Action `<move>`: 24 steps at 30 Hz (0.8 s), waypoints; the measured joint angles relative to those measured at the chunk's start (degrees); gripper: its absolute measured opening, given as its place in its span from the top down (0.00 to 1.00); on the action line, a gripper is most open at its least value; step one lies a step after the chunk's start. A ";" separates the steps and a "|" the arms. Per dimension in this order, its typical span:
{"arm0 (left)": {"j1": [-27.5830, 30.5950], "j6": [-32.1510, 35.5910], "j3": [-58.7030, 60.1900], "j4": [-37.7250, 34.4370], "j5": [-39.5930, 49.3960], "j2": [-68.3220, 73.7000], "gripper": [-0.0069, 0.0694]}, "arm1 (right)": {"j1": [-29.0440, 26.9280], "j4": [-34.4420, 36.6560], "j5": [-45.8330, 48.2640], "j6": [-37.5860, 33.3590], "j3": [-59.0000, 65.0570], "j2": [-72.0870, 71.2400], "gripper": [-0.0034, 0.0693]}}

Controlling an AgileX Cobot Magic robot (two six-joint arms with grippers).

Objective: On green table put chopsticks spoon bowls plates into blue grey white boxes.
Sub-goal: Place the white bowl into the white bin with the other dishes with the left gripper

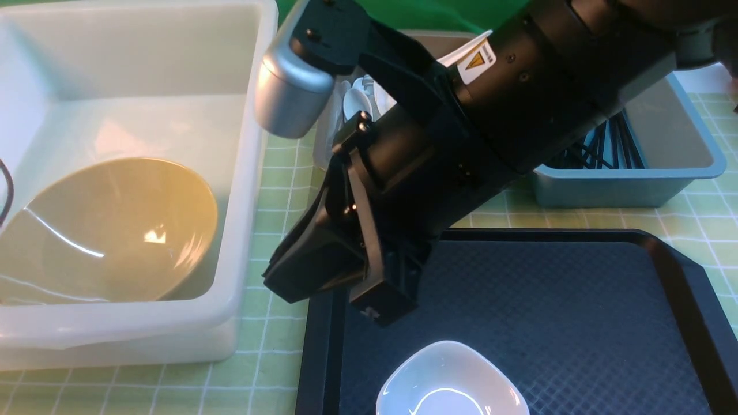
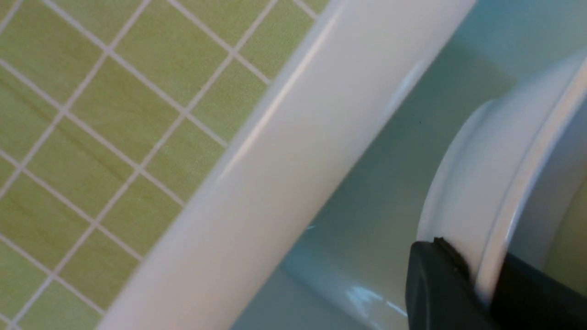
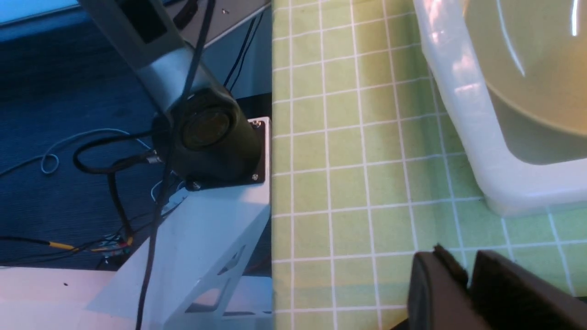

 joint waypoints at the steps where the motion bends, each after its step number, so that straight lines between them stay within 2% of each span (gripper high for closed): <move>1: 0.00 -0.93 0.00 0.00 0.20 0.62 0.88 | 0.00 0.31 0.00 0.00 0.00 0.00 0.79; 8: -0.11 -5.50 0.00 2.21 1.24 1.70 0.77 | 0.00 2.47 0.05 -0.01 0.00 0.00 0.78; 12: -0.11 -7.74 0.00 2.32 2.25 1.65 0.61 | 0.00 2.67 0.05 -0.15 0.00 0.00 0.77; 13: -0.11 -7.86 0.00 2.32 2.37 1.66 0.60 | 0.00 2.73 0.05 -0.21 0.00 0.00 0.77; 14: -0.11 -8.78 -0.07 2.32 3.12 1.58 0.53 | 0.00 3.03 0.05 -0.52 0.00 0.00 0.77; 19: -0.11 -9.18 -3.84 2.54 7.44 0.40 0.31 | 0.00 3.34 0.19 -2.34 0.00 -0.21 0.76; 21: -0.11 -8.74 -6.29 2.34 9.14 -0.66 0.25 | 0.00 2.37 0.24 -2.45 0.04 -0.82 0.76; 24: -1.31 -5.41 -12.22 -2.59 10.37 -5.24 0.17 | -0.29 -2.51 0.47 -0.80 0.11 -3.83 0.76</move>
